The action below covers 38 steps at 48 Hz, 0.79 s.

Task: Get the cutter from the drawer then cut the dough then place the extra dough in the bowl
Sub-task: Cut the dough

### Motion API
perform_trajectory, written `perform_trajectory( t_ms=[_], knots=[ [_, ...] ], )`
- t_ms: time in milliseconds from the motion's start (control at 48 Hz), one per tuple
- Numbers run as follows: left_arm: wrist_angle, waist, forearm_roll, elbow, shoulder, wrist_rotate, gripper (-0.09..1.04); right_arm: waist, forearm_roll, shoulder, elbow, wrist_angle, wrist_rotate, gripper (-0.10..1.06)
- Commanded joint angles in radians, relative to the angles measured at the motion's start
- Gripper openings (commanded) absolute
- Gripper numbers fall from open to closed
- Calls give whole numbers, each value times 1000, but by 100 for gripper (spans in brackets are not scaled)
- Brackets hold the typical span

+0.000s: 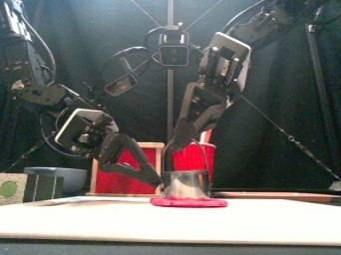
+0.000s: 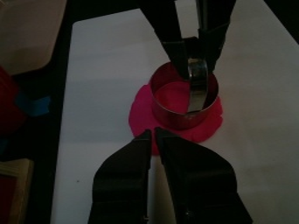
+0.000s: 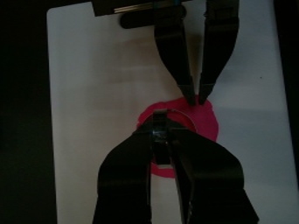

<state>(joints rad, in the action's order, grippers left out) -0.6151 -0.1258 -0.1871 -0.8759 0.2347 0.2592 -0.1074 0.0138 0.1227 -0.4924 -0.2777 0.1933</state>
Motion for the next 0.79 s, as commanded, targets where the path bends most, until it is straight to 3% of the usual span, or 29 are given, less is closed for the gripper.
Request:
perform_trajectory(
  t_ms=[21,562,792],
  knots=[
    [-5,3,-2,8,-18,-2,56,2,-2,-9,11,0,0,42],
    [-5,3,-2,8,-18,-3,56,2,5,-11,-8,-5,2,45],
    [-5,3,-2,9,-23,-3,56,3,5,-18,-9,-5,2,62]
  ],
)
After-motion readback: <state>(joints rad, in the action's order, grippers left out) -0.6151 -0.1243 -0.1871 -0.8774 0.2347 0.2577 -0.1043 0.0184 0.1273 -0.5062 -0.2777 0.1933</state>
